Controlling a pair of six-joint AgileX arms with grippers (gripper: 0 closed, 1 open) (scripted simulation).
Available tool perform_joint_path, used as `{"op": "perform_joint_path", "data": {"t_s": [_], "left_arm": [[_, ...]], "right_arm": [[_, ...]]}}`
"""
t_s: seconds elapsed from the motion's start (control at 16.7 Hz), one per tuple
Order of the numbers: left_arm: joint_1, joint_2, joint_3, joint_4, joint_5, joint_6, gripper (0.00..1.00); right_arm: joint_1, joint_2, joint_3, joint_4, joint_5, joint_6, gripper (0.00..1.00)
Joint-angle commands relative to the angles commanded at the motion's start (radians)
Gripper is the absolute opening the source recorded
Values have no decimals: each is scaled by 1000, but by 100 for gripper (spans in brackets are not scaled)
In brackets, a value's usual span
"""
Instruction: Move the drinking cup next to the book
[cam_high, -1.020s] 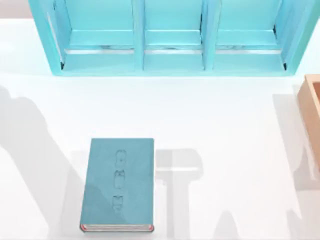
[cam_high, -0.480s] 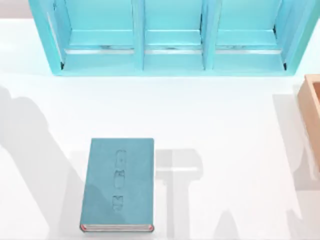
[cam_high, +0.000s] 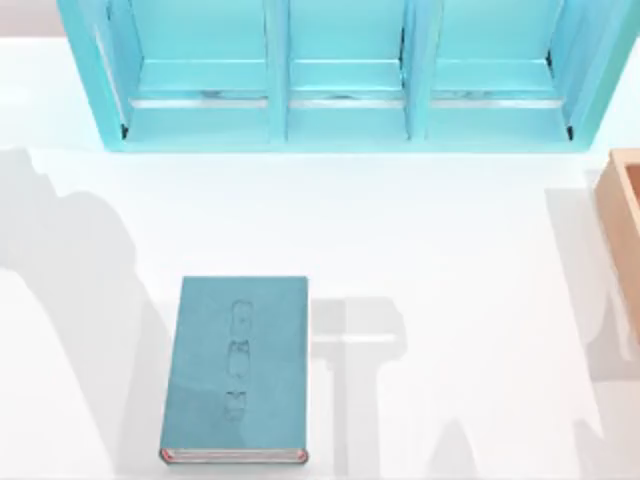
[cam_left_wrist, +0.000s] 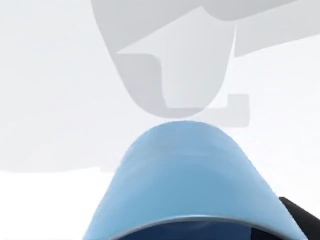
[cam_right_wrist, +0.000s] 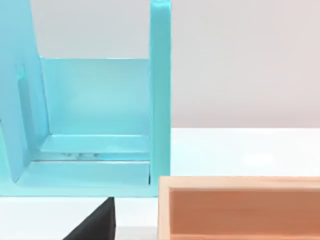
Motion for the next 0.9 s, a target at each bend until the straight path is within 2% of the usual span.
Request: {"op": "perform_joint_path", "data": {"t_s": [0.3,0.48,0.66,0.9], "left_arm": [[2,0,1,0,0,1,0],[-25,-30,-27,6,-3,-58,0],[-92,-98,-92,20,-9,-211,0],[-230,-231,-232,45,-20,-534,0]], "right_arm": [[0,0,0,0,0,0,100],[0,0,0,0,0,0,100],[0,0,0,0,0,0,100],[0,0,0,0,0,0,100]]}}
